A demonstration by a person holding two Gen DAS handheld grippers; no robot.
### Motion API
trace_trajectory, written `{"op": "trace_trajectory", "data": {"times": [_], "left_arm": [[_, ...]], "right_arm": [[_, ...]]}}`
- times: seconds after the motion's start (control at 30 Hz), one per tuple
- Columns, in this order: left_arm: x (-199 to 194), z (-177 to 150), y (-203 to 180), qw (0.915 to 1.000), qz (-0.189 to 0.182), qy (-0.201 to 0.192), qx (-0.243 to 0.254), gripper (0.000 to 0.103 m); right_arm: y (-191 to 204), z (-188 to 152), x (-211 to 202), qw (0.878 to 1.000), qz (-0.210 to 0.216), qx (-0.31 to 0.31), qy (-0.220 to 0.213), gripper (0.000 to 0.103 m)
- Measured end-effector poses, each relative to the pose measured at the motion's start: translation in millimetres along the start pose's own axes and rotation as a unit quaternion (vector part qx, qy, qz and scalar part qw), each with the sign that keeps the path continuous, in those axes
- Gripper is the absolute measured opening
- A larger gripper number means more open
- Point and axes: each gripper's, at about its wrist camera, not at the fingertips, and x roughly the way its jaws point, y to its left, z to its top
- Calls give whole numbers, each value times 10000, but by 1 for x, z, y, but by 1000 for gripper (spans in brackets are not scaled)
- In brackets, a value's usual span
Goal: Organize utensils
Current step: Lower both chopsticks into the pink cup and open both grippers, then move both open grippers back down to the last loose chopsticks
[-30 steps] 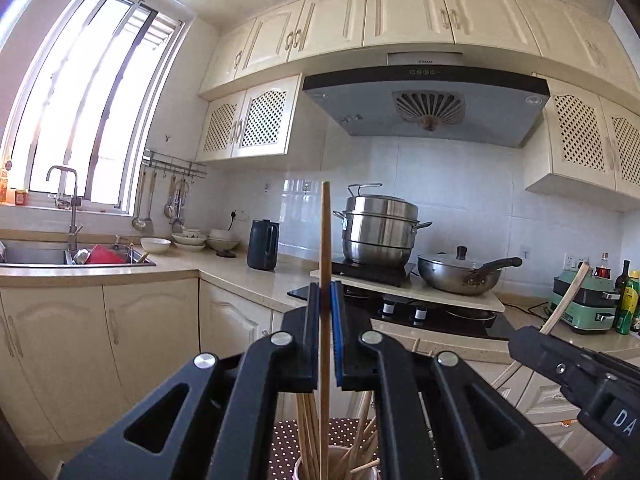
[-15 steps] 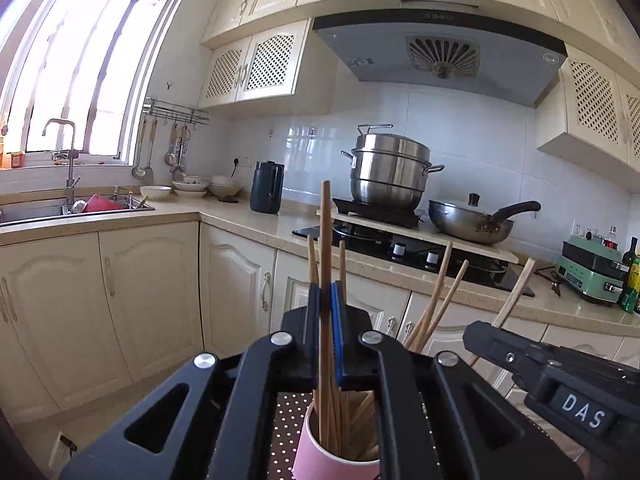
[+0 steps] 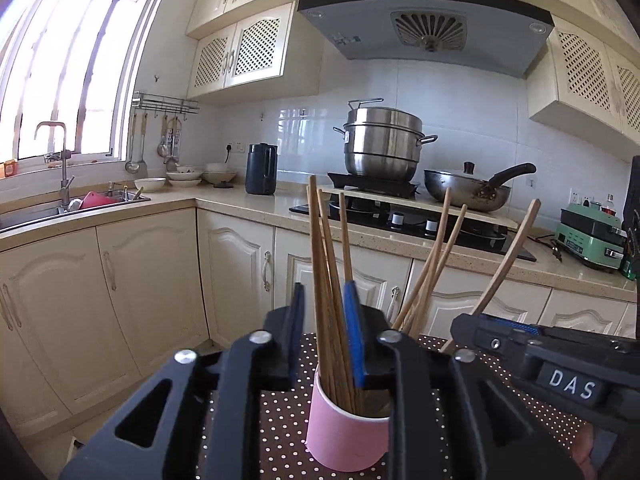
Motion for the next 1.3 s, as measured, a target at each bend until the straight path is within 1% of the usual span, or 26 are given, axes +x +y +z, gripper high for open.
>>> {"op": "trace_trajectory", "data": {"times": [0.03,0.07,0.17,0.5,0.6,0.67,0.83,0.97,1.03,1.3], "left_arm": [[-3,0,0,10000,-7,-29,9,29],[-6,0,0,10000,-4,-51,26,29],[-15,0,0,9998,79,-124,96,32],[-48,6,1,9992,158,-287,217,39],[-59,4,1,9991,204,-250,258,40],[-65,1,2,9994,168,-216,222,41],[-80,-12,5,9995,217,-61,231,41],[-87,-26,7,9993,173,263,224,41],[-89,-35,8,9985,215,437,259,41],[-95,-73,12,9947,217,963,299,41]], "right_arm": [[-1,-2,-1,10000,-41,28,-3,52],[-3,-4,-4,10000,-64,46,-58,62],[-3,-6,-10,9999,-120,16,-97,62],[-4,-13,-35,9999,-51,63,-142,64],[-2,-17,-48,9997,-73,-3,-218,69],[-1,-21,-56,9997,-70,-38,-245,72],[0,-34,-69,9997,-160,-75,-153,77],[0,-49,-70,9994,-302,-132,134,82],[0,-60,-67,9986,-351,-209,325,84],[-7,-106,-44,9925,-472,-218,1108,84]]}}
